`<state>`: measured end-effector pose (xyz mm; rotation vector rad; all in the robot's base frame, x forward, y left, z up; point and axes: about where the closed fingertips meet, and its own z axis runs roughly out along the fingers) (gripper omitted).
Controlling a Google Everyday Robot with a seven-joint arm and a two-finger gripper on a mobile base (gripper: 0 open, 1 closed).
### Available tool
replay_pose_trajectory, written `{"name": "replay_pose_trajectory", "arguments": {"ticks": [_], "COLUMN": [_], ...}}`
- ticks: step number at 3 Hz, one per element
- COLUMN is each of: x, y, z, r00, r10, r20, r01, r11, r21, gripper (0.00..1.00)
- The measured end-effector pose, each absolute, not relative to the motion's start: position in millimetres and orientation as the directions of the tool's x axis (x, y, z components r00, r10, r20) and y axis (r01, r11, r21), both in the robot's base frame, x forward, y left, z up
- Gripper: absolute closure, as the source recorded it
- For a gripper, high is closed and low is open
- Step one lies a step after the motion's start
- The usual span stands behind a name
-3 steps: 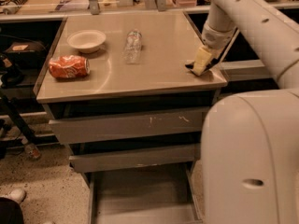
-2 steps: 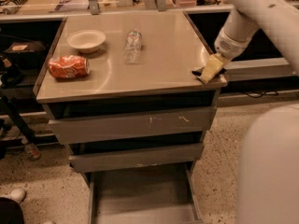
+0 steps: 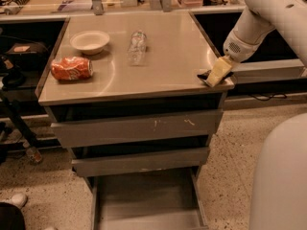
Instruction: Place rxbar chocolate into bottom drawer
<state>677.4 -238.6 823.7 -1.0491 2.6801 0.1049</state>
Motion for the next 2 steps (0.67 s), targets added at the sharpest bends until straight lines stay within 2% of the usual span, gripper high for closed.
{"name": "replay_pose_trajectory", "arguments": {"ticks": [1,2], "x": [637.2,637.1], "y": [-225.8,-225.8], "z": [844.4,844.3], "r00": [-0.704,-0.704], "r10": [-0.655,-0.655], "r20": [-0.273,-0.273], "r01": [-0.674,-0.674], "r11": [0.738,0.738], "r21": [-0.034,-0.034], "gripper": [1.00,1.00]}}
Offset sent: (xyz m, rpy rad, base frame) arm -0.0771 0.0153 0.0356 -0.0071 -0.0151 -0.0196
